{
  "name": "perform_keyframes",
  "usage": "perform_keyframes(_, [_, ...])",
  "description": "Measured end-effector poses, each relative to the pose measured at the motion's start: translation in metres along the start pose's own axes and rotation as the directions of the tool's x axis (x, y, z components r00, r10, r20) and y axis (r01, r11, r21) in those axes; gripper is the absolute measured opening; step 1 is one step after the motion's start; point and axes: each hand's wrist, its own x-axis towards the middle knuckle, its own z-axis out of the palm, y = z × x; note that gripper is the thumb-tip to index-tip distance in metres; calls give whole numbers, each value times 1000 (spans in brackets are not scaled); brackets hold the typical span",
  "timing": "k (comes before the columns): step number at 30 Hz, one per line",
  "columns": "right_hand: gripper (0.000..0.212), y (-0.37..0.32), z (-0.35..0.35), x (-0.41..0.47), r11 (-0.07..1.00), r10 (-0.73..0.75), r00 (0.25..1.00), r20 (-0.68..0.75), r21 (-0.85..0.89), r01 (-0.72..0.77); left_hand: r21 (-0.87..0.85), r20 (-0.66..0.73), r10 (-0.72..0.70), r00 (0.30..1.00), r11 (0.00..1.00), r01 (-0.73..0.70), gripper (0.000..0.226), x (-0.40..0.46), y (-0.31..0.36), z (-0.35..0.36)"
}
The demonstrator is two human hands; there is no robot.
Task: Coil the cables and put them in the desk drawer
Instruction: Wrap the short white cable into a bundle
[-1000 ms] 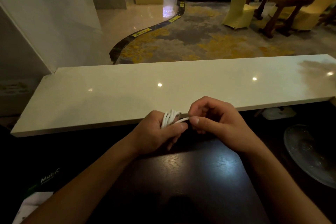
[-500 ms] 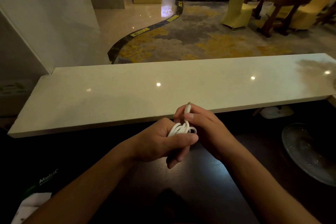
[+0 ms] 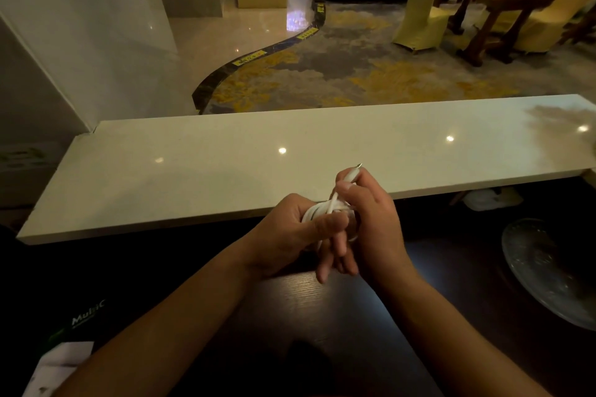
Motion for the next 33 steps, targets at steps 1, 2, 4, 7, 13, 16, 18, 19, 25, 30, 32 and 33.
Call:
perform_keyframes(1, [14, 0, 0, 0, 1000, -12, 1000, -2, -1, 12, -8, -12, 0, 1000, 1000, 0, 46, 1, -3, -2])
perform_keyframes(2, [14, 0, 0, -1, 1000, -13, 1000, 9, 16, 13, -20, -44, -3, 999, 1000, 2, 48, 2, -5, -4])
perform_keyframes(4, [12, 0, 1, -4, 997, -13, 998, 57, 74, 8, -31, -170, 6, 986, 999, -12, 53, 5, -11, -7])
perform_keyframes(7, [12, -1, 2, -8, 998, -59, 997, 57, 15, 58, 22, -391, 25, 920, 1000, -18, 56, 6, -14, -10])
perform_keyframes(13, [18, 3, -6, 4, 999, 36, 998, -59, -12, -37, 307, -391, 89, 916, 951, 39, 56, 2, -16, -13])
perform_keyframes(16, [29, 4, -10, 9, 989, 146, 989, -24, 17, -145, 406, -364, 66, 929, 909, 95, 54, 0, -17, -12])
perform_keyframes(18, [32, 3, -13, 10, 962, 251, 967, 47, 103, -255, 459, -364, 59, 930, 880, 123, 53, -2, -16, -9])
perform_keyframes(19, [30, 3, -14, 10, 938, 302, 949, 88, 149, -312, 485, -369, 61, 927, 864, 136, 54, -2, -16, -8])
perform_keyframes(25, [9, 6, -28, 9, 943, 280, 916, 286, 97, -318, 571, -420, 60, 906, 793, 212, 66, -2, -12, -14])
perform_keyframes(30, [9, 7, -31, 8, 957, 280, 937, 211, 15, -289, 466, -431, -31, 902, 848, 252, 68, -1, -9, -15])
perform_keyframes(32, [12, 7, -31, 9, 961, 276, 944, 183, -17, -278, 267, -438, -131, 889, 926, 268, 66, -2, -5, -14])
perform_keyframes(33, [15, 6, -31, 9, 961, 276, 946, 168, -29, -275, 163, -440, -170, 882, 950, 264, 59, -2, -2, -13])
